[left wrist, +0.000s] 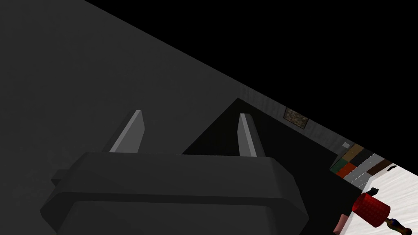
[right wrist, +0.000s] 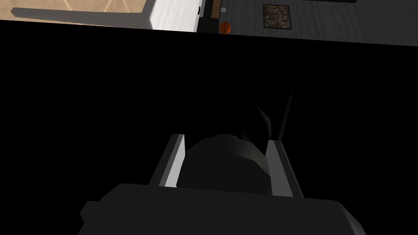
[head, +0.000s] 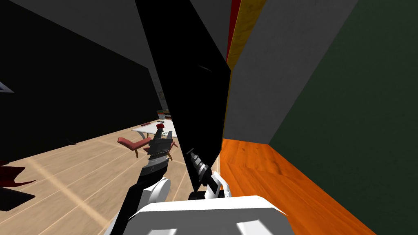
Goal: Push the door open
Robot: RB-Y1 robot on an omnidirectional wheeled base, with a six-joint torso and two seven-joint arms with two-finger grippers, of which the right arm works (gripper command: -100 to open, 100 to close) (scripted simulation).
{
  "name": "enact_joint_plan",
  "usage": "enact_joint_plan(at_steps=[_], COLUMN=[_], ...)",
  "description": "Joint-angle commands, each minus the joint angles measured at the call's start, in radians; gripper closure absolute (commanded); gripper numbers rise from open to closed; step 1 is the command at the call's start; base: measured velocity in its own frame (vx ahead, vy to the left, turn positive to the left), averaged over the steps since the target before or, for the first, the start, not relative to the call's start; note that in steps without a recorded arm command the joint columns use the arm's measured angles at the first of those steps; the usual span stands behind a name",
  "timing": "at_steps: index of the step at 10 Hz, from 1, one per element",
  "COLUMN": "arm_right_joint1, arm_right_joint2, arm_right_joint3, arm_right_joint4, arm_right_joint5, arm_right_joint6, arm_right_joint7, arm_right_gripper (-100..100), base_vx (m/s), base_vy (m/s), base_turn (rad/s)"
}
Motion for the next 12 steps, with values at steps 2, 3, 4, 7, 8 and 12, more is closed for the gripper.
enact_joint_plan(at_steps=[2, 3, 4, 7, 8, 12], arm_right_joint1=[0.018, 0.023, 0.029, 0.058, 0.051, 0.041], arm_right_joint2=[0.009, 0.013, 0.018, 0.049, 0.042, 0.0], arm_right_joint3=[-0.013, -0.016, -0.019, -0.036, -0.031, -0.091], arm_right_joint4=[-0.002, -0.004, -0.007, -0.021, -0.017, -0.006], arm_right_joint5=[0.019, 0.025, 0.032, 0.069, 0.061, 0.048], arm_right_joint6=[0.006, 0.007, 0.008, 0.015, 0.013, 0.013], arm_right_joint7=[-0.003, -0.004, -0.005, -0.009, -0.006, 0.007], arm_right_gripper=[100, 100, 100, 100, 100, 100], base_vx=[0.038, 0.042, 0.046, 0.054, 0.042, 0.043], base_vy=[0.098, 0.101, 0.103, 0.161, 0.09, 0.183], base_turn=[-0.09, -0.086, -0.084, -0.163, -0.044, -0.072])
